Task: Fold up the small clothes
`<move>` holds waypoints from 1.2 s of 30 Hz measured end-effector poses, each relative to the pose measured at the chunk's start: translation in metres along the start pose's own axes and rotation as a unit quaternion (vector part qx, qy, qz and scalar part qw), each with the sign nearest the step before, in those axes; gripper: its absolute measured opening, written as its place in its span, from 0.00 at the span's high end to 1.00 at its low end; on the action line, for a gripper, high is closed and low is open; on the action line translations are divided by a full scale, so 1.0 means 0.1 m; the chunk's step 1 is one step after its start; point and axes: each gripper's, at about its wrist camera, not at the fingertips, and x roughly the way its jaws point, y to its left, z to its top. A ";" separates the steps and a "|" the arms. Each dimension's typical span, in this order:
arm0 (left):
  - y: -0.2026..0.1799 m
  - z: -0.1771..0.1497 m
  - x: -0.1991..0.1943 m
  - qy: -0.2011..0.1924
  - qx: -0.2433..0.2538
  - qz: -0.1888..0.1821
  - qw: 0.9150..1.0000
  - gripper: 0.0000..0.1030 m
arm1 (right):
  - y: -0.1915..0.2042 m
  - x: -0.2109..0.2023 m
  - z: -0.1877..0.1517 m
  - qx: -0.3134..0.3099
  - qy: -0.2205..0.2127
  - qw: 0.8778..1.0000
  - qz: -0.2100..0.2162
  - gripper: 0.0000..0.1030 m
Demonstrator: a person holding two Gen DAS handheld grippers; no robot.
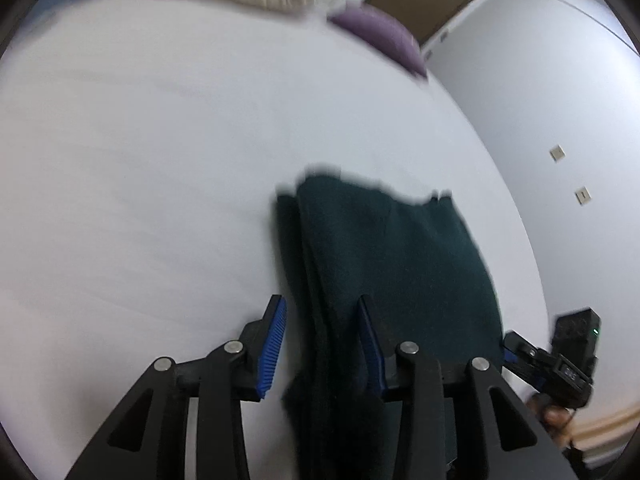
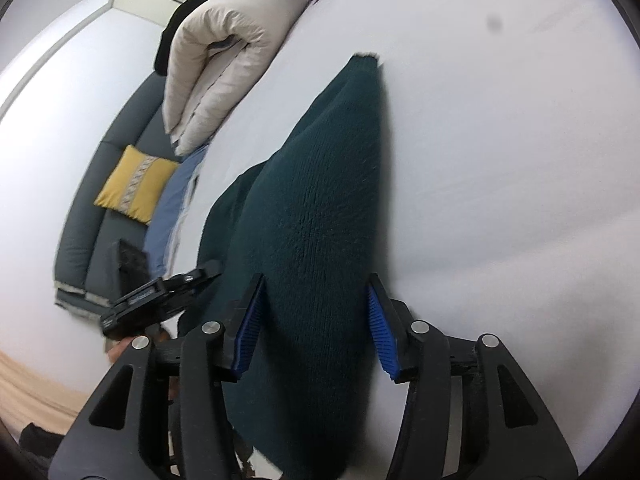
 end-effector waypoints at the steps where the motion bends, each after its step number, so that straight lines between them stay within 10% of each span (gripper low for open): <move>1: -0.09 0.01 -0.17 -0.025 0.014 0.005 1.000 0.62 | 0.03 -0.10 -0.02 -0.002 -0.012 1.000 -0.014 0.54; 5: -0.48 -0.07 -0.39 -0.063 0.077 -0.013 0.995 0.62 | 0.29 -0.42 -0.02 -0.020 -0.047 0.999 0.013 0.54; 10: -0.42 -0.33 0.09 0.004 0.087 -0.008 0.996 0.63 | 0.60 -0.32 -0.15 -0.063 -0.004 0.993 0.097 0.54; 14: -0.31 -0.46 0.25 0.012 0.090 0.004 0.996 0.73 | 0.25 0.03 -0.31 -0.015 0.055 0.995 0.085 0.58; 22: -0.26 -0.46 0.19 -0.001 0.080 -0.016 0.997 0.73 | -0.12 -0.22 -0.52 0.005 0.018 0.995 0.101 0.61; 25: -0.38 -0.54 -0.02 -0.041 0.101 0.018 0.994 0.57 | -0.01 -0.47 -0.45 -0.004 -0.015 0.998 0.054 0.55; 31: -0.78 -0.76 -0.79 -0.205 0.164 0.105 0.959 0.00 | 0.53 -1.15 -0.49 -0.106 -0.150 0.975 -0.123 0.33; 36: -1.10 -0.86 -1.37 -0.326 0.168 0.147 0.919 0.00 | 1.18 -1.52 -0.64 -0.174 -0.287 0.918 -0.210 0.01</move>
